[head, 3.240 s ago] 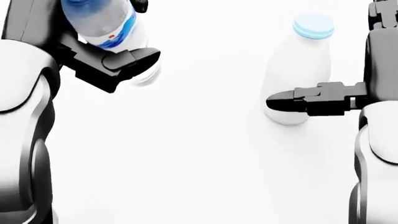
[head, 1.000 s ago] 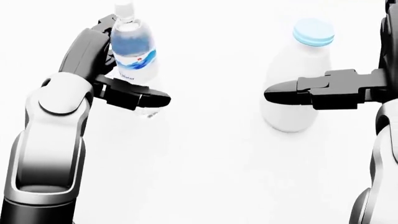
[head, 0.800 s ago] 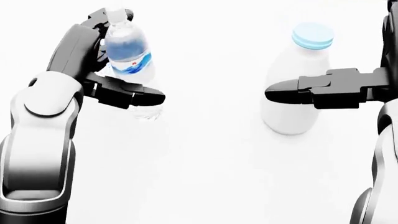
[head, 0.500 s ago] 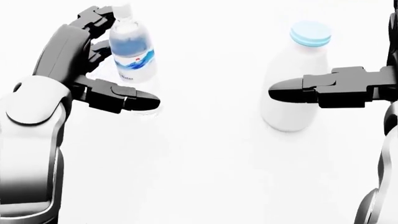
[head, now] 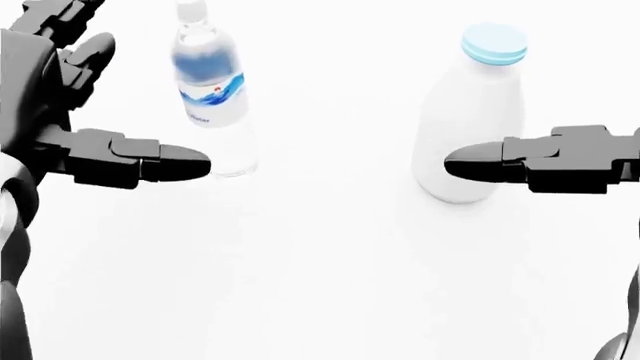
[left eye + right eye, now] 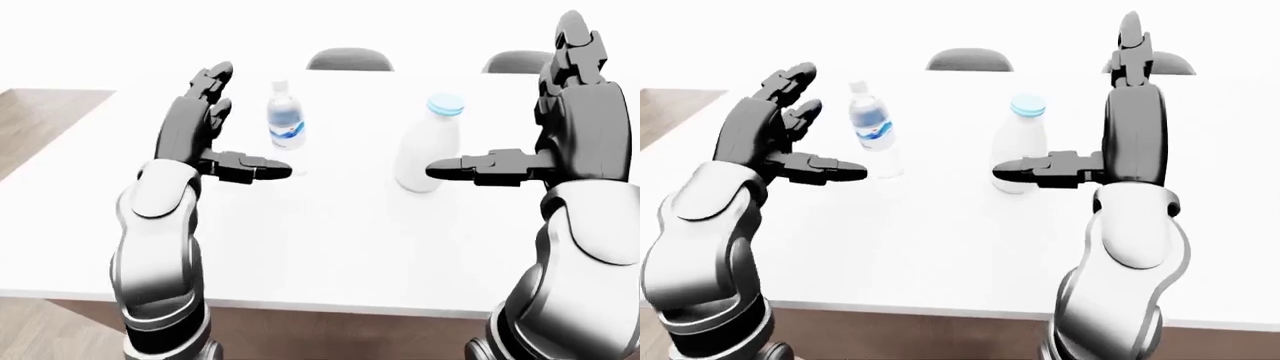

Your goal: Move the drinks to the dining counter.

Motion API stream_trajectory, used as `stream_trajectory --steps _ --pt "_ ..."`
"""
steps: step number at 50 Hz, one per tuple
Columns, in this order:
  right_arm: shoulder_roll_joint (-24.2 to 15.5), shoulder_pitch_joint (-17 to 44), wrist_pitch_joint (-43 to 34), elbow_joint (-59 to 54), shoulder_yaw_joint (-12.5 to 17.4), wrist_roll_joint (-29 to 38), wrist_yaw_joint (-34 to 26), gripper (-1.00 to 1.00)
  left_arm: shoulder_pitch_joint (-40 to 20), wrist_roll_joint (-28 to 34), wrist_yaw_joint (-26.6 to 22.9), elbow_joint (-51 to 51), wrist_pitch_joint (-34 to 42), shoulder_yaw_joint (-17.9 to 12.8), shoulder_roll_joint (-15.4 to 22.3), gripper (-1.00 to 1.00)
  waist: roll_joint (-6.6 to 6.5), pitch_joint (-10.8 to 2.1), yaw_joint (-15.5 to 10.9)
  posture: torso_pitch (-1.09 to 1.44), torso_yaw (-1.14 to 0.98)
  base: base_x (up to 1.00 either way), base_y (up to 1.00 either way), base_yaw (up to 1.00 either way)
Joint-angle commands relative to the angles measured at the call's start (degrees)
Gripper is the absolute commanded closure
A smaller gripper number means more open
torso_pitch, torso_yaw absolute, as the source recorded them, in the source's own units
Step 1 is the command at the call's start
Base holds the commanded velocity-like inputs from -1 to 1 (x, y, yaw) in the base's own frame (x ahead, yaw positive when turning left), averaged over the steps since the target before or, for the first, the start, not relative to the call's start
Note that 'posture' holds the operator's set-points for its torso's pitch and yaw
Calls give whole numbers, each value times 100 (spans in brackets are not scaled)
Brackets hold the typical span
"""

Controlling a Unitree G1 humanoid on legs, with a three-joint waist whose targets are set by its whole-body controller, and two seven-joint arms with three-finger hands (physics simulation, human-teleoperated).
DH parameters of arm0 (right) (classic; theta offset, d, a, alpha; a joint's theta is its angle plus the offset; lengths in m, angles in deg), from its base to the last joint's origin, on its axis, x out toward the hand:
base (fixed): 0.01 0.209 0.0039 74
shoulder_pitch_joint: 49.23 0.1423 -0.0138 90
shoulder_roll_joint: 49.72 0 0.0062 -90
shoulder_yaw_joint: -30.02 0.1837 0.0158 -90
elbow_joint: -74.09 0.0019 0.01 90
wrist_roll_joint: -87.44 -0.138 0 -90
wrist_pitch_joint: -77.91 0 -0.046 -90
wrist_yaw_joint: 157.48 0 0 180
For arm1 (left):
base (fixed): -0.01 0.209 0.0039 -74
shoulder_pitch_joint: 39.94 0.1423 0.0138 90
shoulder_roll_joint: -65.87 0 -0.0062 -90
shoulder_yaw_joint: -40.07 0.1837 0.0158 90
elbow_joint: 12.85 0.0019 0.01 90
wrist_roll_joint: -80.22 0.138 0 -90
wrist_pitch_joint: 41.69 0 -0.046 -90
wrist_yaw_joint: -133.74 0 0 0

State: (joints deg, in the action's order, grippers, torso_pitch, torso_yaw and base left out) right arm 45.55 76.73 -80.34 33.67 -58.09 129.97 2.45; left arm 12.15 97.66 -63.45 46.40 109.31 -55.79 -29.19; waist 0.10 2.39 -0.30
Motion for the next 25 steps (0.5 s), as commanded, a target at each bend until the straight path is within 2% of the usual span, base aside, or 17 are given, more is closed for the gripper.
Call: stream_trajectory --steps 1,4,8,11,15,19,21,25 --pt "-74 100 62 223 34 124 -57 -100 -209 -135 102 -454 168 -149 80 -87 -6 -144 4 0 0 0 0 0" --pt "-200 146 -195 465 -11 329 -260 -100 -294 -346 175 -864 564 -276 205 -99 -7 -130 3 0 0 0 0 0" --pt "-478 299 -615 796 -4 664 -670 -100 -394 -657 233 -1332 1026 -477 428 -100 -20 -104 3 0 0 0 0 0" --pt "-715 449 -980 1026 4 1007 -1123 -100 -400 -940 252 -1594 1258 -829 610 -100 -26 -82 4 0 0 0 0 0" --pt "-771 764 -1009 1041 180 2208 -2400 -100 -495 -1358 327 -1664 1475 -1279 914 -100 -46 -49 23 0 0 0 0 0" --pt "-638 1056 -821 1041 345 3532 -3728 -100 -517 -1783 510 -1699 1570 -1617 1119 -100 -74 -7 40 0 0 0 0 0" --pt "-542 1167 -666 1041 496 3908 -4156 -100 -511 -1994 612 -1727 1615 -1782 1196 -100 -90 9 58 0 0 0 0 0" --pt "-669 1455 -557 1041 863 4565 -5062 -100 -472 -2426 771 -1711 1664 -2186 1422 -100 -127 45 86 0 0 0 0 0"
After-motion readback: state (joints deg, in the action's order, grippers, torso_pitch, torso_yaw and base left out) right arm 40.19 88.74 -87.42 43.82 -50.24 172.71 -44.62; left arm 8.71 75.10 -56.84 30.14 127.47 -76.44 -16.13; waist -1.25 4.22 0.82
